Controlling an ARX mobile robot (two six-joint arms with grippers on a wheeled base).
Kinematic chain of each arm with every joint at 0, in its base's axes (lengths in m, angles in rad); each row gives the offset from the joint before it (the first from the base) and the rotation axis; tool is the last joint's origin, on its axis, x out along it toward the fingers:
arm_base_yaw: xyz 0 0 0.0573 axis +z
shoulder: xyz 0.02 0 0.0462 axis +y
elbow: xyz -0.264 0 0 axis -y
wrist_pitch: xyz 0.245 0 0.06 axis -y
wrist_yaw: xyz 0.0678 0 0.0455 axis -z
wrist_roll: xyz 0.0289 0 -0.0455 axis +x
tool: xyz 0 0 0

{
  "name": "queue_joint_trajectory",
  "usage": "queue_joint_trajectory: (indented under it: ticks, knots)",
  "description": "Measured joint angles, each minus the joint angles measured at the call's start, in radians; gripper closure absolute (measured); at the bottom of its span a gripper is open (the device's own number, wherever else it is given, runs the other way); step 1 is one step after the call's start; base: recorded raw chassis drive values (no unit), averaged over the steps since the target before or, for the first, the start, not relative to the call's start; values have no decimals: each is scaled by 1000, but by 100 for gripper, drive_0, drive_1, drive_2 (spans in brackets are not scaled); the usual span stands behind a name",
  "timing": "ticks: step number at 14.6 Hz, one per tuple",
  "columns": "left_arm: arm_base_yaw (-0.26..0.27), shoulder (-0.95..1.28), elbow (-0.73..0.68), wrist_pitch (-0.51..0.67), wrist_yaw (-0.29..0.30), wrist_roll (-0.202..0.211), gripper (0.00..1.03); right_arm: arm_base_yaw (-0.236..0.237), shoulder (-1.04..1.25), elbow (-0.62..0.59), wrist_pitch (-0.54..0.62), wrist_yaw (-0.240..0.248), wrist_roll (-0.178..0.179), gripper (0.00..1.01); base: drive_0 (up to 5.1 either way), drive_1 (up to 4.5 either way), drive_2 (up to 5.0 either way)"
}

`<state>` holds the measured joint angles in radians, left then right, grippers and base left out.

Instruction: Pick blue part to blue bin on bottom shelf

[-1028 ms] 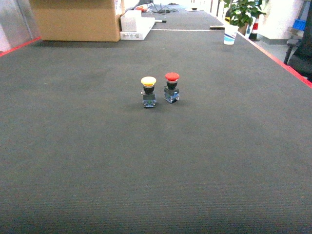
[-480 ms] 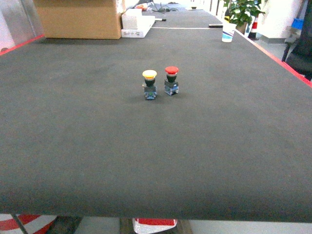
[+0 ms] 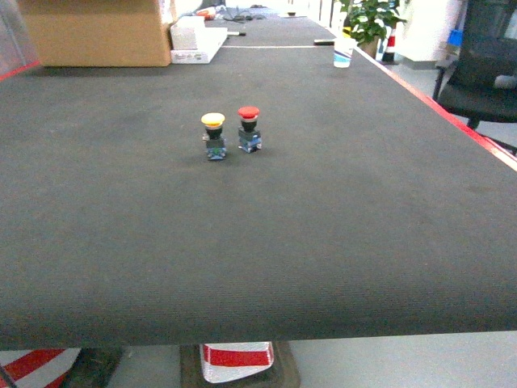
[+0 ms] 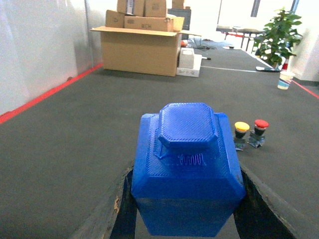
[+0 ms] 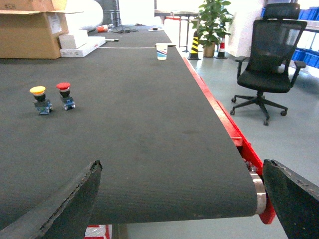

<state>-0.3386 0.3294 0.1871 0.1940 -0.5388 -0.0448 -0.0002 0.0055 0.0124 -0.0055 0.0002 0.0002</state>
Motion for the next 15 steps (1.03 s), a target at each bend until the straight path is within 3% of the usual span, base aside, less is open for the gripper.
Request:
queue_joint_trajectory:
  ticks: [15]
  knots:
    - [0, 2, 0, 0, 0, 0, 58, 0, 0, 0, 0, 0, 0, 3, -171, -171, -171]
